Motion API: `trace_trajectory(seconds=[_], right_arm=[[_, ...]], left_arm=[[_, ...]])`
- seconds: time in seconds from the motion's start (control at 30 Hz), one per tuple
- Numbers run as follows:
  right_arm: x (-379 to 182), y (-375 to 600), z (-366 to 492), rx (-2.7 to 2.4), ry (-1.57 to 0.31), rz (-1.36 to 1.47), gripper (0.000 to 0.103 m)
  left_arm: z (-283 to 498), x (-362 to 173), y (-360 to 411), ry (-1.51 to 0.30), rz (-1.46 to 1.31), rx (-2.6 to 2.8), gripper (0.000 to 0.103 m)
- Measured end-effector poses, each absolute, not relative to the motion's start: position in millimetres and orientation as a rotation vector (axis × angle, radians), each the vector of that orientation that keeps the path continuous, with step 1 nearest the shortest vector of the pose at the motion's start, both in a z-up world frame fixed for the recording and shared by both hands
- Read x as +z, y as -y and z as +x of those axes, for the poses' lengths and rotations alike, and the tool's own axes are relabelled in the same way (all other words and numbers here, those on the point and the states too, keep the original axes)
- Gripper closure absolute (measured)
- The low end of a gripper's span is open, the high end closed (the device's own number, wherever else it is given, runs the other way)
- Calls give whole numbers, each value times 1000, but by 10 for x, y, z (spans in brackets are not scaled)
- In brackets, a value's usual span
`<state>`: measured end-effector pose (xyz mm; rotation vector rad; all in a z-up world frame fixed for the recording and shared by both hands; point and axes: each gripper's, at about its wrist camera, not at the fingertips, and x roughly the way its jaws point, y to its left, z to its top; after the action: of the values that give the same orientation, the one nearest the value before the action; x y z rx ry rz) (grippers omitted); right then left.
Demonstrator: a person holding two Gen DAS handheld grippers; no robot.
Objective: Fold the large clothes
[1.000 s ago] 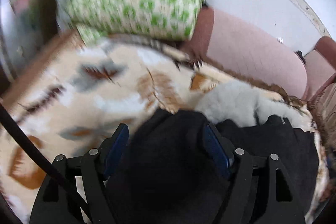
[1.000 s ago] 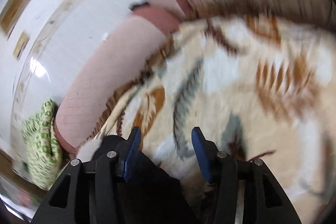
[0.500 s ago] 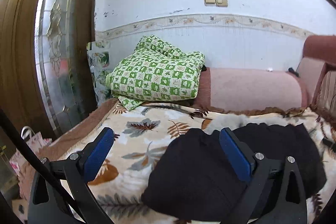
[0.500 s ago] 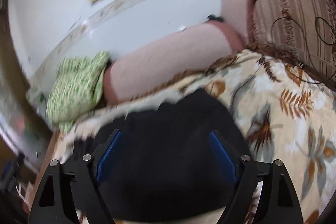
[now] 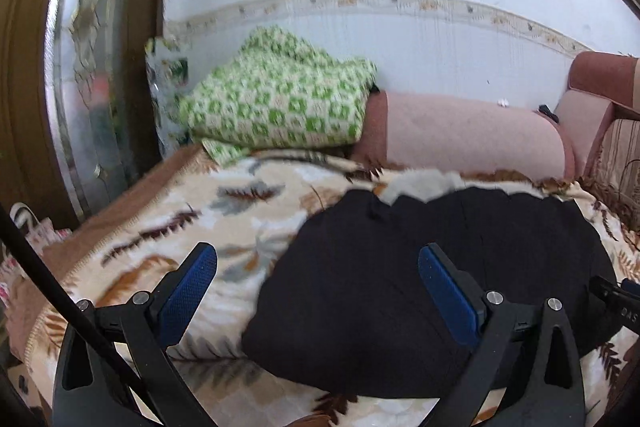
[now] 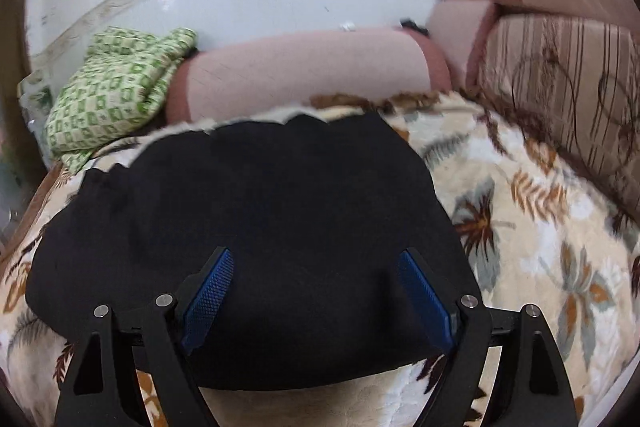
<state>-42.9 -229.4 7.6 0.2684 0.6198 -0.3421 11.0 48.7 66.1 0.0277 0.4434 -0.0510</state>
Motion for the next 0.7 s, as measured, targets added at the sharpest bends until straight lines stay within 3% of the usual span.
trace_trajectory(seconds=[0.7], right_arm=[[198,1902,-553,-328,-526,70,13]], left_arm=[[181,378,-317,-585,72,-106,2]])
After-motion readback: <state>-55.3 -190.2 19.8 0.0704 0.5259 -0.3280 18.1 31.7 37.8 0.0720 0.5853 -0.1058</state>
